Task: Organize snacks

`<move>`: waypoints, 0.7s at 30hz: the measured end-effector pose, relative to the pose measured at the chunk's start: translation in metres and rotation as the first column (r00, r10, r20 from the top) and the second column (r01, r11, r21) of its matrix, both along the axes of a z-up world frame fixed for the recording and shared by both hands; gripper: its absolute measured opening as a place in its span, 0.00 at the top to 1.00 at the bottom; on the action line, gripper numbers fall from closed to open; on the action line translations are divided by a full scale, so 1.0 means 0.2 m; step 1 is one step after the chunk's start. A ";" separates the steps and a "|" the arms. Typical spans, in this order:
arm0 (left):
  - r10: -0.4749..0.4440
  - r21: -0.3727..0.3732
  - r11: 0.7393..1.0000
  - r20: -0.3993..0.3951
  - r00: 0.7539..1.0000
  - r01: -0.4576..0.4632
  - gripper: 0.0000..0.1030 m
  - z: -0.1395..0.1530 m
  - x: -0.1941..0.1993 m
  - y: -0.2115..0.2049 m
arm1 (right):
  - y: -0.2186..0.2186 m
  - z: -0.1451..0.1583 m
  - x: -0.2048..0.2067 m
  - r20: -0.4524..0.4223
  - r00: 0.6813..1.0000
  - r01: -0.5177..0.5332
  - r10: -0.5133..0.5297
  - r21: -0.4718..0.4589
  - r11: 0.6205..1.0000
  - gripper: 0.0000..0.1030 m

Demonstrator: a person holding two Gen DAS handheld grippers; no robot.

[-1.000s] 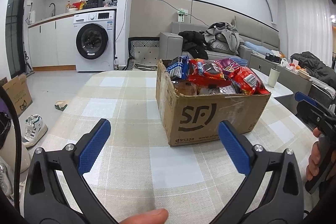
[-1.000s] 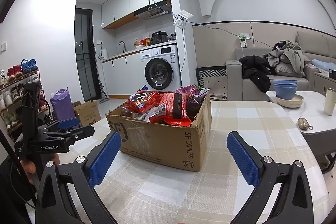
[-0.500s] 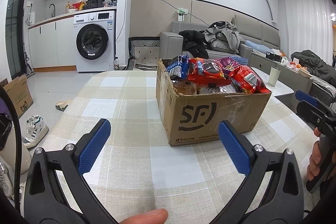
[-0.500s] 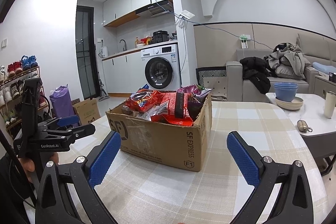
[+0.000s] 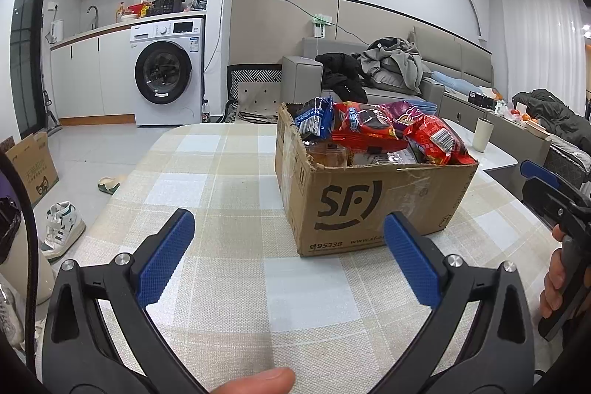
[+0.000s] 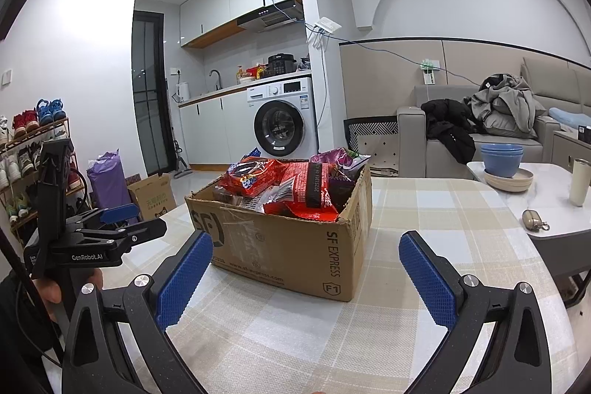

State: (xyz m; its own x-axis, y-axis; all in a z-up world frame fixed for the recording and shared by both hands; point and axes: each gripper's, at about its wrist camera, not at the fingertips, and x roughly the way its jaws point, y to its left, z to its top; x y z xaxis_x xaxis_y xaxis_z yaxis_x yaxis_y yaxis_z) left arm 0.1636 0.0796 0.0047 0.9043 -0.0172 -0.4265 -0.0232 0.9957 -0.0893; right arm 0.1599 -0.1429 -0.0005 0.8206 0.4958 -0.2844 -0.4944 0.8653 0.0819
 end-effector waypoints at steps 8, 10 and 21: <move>0.001 0.000 1.000 0.000 1.000 -0.001 0.01 0.00 0.00 0.00 | 0.00 0.00 0.00 -0.001 1.000 0.001 -0.001 0.002 1.000 0.00; 0.000 0.000 1.000 0.000 1.000 0.000 0.01 0.00 0.00 0.00 | 0.00 0.00 0.00 -0.001 1.000 0.001 -0.001 0.001 1.000 0.00; 0.000 0.000 1.000 0.001 1.000 0.000 0.01 0.00 0.00 0.00 | -0.01 0.00 0.00 -0.005 1.000 0.005 -0.005 0.007 1.000 0.00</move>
State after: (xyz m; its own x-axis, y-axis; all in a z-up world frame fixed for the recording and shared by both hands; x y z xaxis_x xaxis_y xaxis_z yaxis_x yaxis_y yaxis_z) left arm 0.1633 0.0795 0.0045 0.9048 -0.0173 -0.4256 -0.0232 0.9957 -0.0897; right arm 0.1601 -0.1456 -0.0014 0.8217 0.4934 -0.2851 -0.4893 0.8674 0.0908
